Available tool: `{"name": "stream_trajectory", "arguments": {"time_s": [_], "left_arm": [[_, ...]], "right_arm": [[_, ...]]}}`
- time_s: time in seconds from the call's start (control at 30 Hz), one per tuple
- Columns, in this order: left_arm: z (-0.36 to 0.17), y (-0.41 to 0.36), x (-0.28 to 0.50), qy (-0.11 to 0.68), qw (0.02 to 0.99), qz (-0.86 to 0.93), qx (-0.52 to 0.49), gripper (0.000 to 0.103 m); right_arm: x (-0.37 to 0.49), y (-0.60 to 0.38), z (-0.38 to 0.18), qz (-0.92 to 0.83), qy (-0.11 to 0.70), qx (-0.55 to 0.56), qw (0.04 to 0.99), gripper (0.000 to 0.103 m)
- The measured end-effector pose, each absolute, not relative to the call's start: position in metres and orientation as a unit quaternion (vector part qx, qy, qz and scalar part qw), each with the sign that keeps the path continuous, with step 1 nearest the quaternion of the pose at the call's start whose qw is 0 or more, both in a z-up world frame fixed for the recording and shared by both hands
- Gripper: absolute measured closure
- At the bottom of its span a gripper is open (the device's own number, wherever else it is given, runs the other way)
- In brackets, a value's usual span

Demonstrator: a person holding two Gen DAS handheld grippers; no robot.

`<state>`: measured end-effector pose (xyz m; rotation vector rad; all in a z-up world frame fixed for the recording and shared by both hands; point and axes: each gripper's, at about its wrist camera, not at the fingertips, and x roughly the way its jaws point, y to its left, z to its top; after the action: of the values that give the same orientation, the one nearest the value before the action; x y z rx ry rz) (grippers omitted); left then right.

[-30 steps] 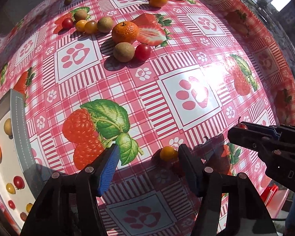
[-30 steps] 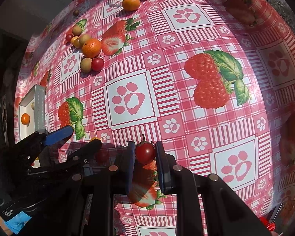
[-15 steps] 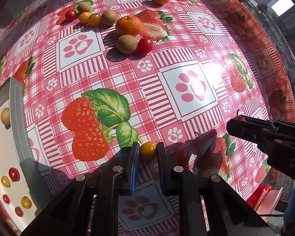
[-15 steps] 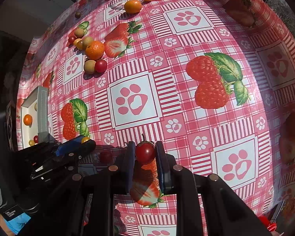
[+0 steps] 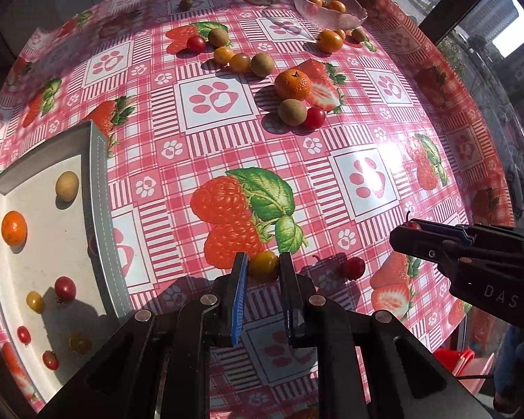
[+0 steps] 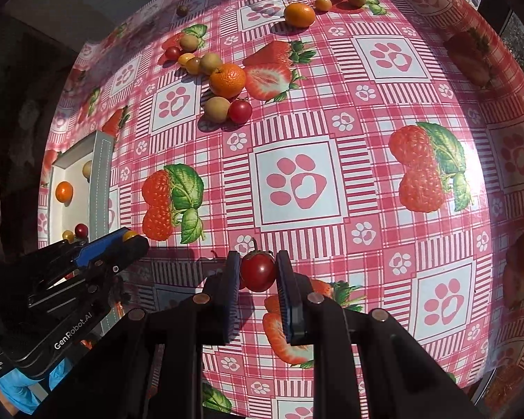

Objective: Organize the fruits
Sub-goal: 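Carry the yellow and red cherry tomatoes with both tools over the white tray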

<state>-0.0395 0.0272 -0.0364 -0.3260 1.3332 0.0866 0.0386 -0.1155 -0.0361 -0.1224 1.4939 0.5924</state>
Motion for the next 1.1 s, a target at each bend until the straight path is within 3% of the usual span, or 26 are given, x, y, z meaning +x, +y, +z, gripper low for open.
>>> {"name": "stream_trajectory", "arguments": {"time_s": [1.1], "left_arm": [[-0.022, 0.188, -0.172, 0.557, 0.762, 0.208, -0.258, 0.084]], "right_arm": [[-0.056, 0.097, -0.02, 0.432, 0.634, -0.185, 0.614, 0.08]]}}
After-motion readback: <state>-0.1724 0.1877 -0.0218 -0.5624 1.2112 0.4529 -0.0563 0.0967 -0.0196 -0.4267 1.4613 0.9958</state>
